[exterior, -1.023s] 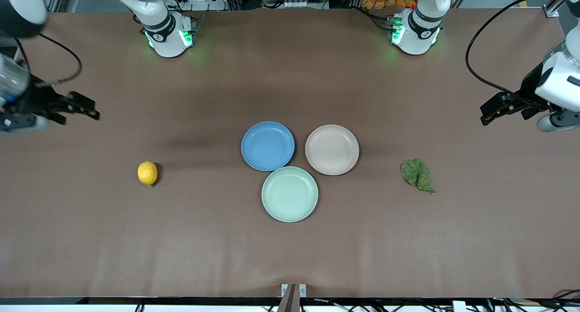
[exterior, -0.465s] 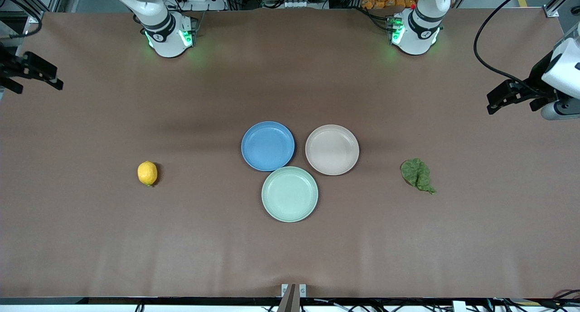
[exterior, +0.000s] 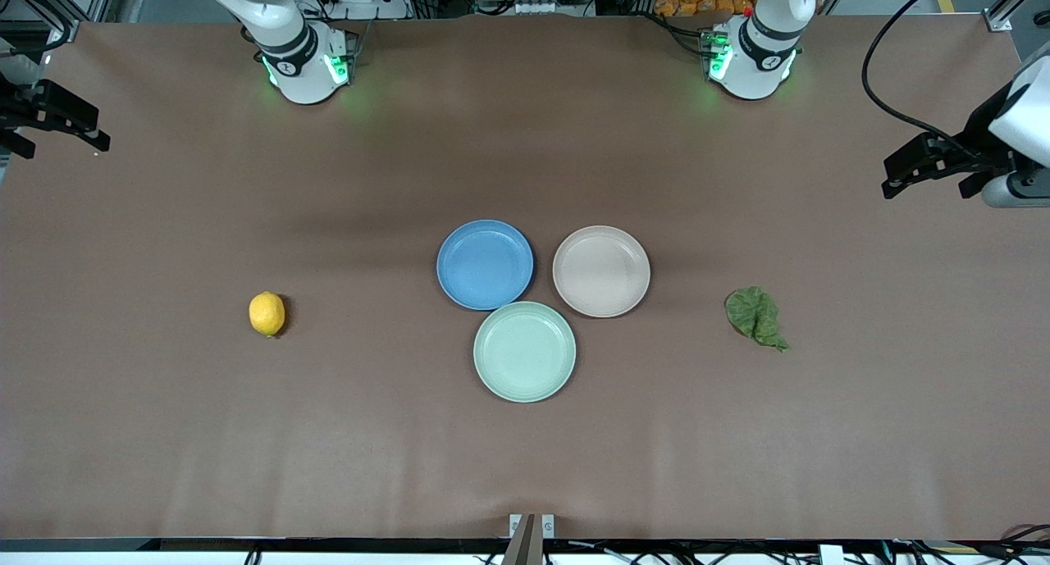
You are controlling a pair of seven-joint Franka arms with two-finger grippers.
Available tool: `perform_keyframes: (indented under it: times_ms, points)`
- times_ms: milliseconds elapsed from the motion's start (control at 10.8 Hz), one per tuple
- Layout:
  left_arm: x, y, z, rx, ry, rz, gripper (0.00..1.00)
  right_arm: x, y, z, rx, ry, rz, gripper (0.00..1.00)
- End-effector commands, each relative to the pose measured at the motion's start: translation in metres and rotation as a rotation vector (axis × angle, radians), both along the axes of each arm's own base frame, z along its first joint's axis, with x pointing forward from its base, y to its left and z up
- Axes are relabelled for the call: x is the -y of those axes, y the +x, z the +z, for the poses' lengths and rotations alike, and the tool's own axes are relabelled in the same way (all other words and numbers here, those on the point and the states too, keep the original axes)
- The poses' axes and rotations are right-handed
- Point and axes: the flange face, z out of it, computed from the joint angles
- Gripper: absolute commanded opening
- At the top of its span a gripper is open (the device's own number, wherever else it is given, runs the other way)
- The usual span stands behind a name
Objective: Pick lemon and lettuce from blue and beige plates
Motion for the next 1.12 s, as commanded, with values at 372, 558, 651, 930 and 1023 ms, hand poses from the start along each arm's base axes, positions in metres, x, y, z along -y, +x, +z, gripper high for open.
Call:
perform_keyframes:
  times_ms: [372, 558, 651, 930, 1023]
  points:
    - [-0.006, -0.004, 0.005, -0.016, -0.029, -0.017, 1.00, -0.009, 0.031, -0.007, -0.057, -0.007, -0.003, 1.00]
    - [-0.008, -0.004, 0.003, -0.032, -0.028, -0.015, 1.00, -0.018, 0.032, -0.011, -0.068, -0.006, 0.012, 1.00]
    - [-0.010, -0.003, 0.005, -0.027, -0.032, -0.010, 1.00, -0.017, 0.032, -0.012, -0.071, -0.006, 0.011, 1.00]
    - [-0.011, 0.000, 0.005, -0.024, -0.032, -0.010, 1.00, -0.017, 0.032, -0.012, -0.071, -0.007, 0.009, 1.00]
    - [-0.011, 0.000, 0.005, -0.024, -0.030, -0.010, 1.00, -0.018, 0.032, -0.012, -0.071, -0.006, 0.011, 1.00]
